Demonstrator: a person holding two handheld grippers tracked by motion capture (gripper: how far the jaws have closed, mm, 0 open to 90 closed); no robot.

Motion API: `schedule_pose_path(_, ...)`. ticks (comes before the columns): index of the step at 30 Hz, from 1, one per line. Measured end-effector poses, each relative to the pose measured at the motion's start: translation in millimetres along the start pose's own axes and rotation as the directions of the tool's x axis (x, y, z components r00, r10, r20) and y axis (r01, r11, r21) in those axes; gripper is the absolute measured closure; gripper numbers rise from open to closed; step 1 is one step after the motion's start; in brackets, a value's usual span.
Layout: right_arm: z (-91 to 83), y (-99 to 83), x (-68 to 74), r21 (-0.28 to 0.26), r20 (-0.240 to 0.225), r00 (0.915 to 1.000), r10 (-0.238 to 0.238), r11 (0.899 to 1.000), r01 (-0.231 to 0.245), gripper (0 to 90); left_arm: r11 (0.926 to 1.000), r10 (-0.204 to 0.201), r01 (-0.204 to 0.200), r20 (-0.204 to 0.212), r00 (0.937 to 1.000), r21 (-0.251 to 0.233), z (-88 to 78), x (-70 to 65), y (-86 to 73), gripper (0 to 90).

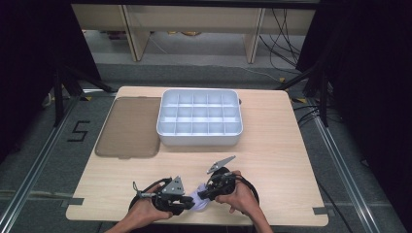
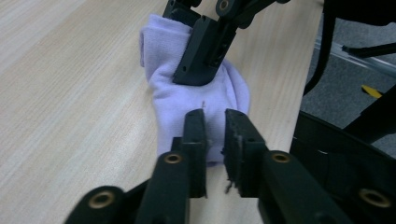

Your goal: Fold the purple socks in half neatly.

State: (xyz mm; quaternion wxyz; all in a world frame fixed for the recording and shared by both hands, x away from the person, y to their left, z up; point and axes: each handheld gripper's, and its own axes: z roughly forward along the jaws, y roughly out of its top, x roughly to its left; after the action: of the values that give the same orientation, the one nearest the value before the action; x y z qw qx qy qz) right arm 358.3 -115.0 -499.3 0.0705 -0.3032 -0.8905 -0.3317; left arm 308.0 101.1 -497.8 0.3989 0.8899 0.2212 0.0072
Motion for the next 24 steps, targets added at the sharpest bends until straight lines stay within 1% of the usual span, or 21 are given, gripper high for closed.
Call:
schedule_pose_path(1, -0.1, 0.1, 0.9, -0.003, -0.001, 1.0000, 0.001, 1.000, -0.001, 68.1, 1.0000, 0.007, -0.007, 0.007, 0.9999, -0.006, -1.4, 1.0, 0.3, 69.8)
schedule_pose_path(2, -0.3, 0.0, 1.6, -0.004, 0.004, 1.0000, -0.002, 1.000, 0.002, 68.3, 0.9998, -0.014, 0.014, 0.002, 0.9999, -0.014, -2.8, 0.8, -0.2, 66.3)
schedule_pose_path(3, -0.2, -0.1, 2.2, -0.006, 0.017, 0.9998, -0.006, 1.000, 0.006, 68.5, 0.9998, -0.010, 0.010, -0.004, 0.9999, -0.016, -5.2, 2.0, -0.5, 63.6)
schedule_pose_path(4, -0.3, -0.2, 4.1, -0.006, 0.022, 0.9998, 0.000, 1.000, 0.000, 68.7, 0.9996, -0.018, 0.018, -0.013, 0.9998, -0.022, -7.4, 2.5, -1.4, 60.7)
schedule_pose_path(5, -0.5, -0.4, 4.6, -0.011, 0.028, 0.9995, -0.013, 1.000, 0.013, 68.8, 0.9996, -0.006, 0.006, -0.019, 0.9998, -0.027, -10.4, 4.1, -1.9, 57.6)
schedule_pose_path(6, -1.1, -0.4, 5.6, -0.007, 0.034, 0.9993, -0.017, 1.000, 0.017, 68.9, 0.9988, -0.031, 0.030, -0.027, 0.9991, -0.037, -13.6, 5.0, -3.8, 54.5)
schedule_pose_path(7, -2.0, -0.8, 7.6, -0.005, 0.045, 0.9990, -0.004, 1.000, 0.005, 69.0, 0.9992, -0.022, 0.020, -0.038, 0.9990, -0.035, -16.0, 7.4, -4.7, 51.2)
schedule_pose_path(8, -1.7, -0.7, 7.1, -0.013, 0.039, 0.9989, -0.025, 1.000, 0.026, 69.1, 0.9984, -0.036, 0.034, -0.042, 0.9984, -0.046, -18.4, 9.0, -6.4, 48.1)
schedule_pose_path(9, -2.6, -0.9, 8.5, -0.008, 0.045, 0.9989, -0.012, 1.000, 0.012, 69.1, 0.9983, -0.039, 0.037, -0.053, 0.9978, -0.045, -21.2, 11.6, -8.2, 45.4)
schedule_pose_path(10, -3.0, -0.8, 9.1, -0.007, 0.053, 0.9985, -0.013, 1.000, 0.014, 69.1, 0.9970, -0.065, 0.062, -0.067, 0.9956, -0.047, -23.8, 13.1, -10.7, 42.8)
schedule_pose_path(11, -3.0, -0.6, 10.1, -0.006, 0.059, 0.9982, -0.014, 1.000, 0.014, 69.1, 0.9967, -0.070, 0.066, -0.084, 0.9940, -0.047, -26.9, 15.6, -13.2, 41.3)
schedule_pose_path(12, -2.6, -0.2, 10.2, -0.009, 0.053, 0.9982, -0.028, 1.000, 0.029, 69.1, 0.9949, -0.089, 0.084, -0.086, 0.9923, -0.056, -29.2, 16.6, -15.9, 40.5)
schedule_pose_path(13, -3.1, 0.0, 10.3, -0.008, 0.059, 0.9977, -0.033, 0.999, 0.034, 69.1, 0.9935, -0.105, 0.101, -0.094, 0.9900, -0.054, -31.9, 17.7, -18.6, 39.9)
schedule_pose_path(15, -2.6, -0.1, 11.6, -0.011, 0.067, 0.9972, -0.033, 0.999, 0.034, 69.2, 0.9949, -0.095, 0.090, -0.114, 0.9890, -0.046, -37.1, 21.3, -23.3, 38.6)
schedule_pose_path(16, -3.5, -0.2, 12.7, -0.012, 0.077, 0.9965, -0.032, 0.999, 0.033, 69.2, 0.9937, -0.104, 0.099, -0.117, 0.9876, -0.053, -38.4, 21.7, -25.7, 37.9)
schedule_pose_path(17, -3.5, 0.1, 12.4, -0.011, 0.061, 0.9968, -0.051, 0.999, 0.052, 69.2, 0.9951, -0.093, 0.088, -0.125, 0.9878, -0.044, -40.7, 23.7, -27.9, 37.1)
schedule_pose_path(19, -5.2, -0.4, 15.5, -0.009, 0.083, 0.9961, -0.032, 0.999, 0.033, 69.2, 0.9959, -0.090, 0.087, -0.155, 0.9839, -0.026, -45.1, 26.0, -32.3, 35.8)
schedule_pose_path(20, -4.8, -0.2, 15.4, -0.009, 0.085, 0.9955, -0.042, 0.999, 0.043, 69.2, 0.9951, -0.098, 0.094, -0.169, 0.9808, -0.029, -46.3, 26.4, -34.5, 35.0)
schedule_pose_path(21, -5.6, -0.1, 16.1, -0.007, 0.082, 0.9955, -0.046, 0.999, 0.047, 69.2, 0.9967, -0.082, 0.080, -0.184, 0.9796, -0.018, -48.5, 28.4, -36.5, 34.8)
schedule_pose_path(22, -5.3, 0.0, 16.5, -0.009, 0.088, 0.9949, -0.048, 0.999, 0.049, 69.2, 0.9954, -0.095, 0.093, -0.197, 0.9757, -0.023, -50.4, 29.4, -39.2, 34.4)
schedule_pose_path(24, -6.4, 0.3, 18.2, -0.006, 0.092, 0.9946, -0.047, 0.999, 0.048, 69.2, 0.9960, -0.089, 0.088, -0.203, 0.9752, -0.013, -54.4, 33.6, -42.9, 33.3)
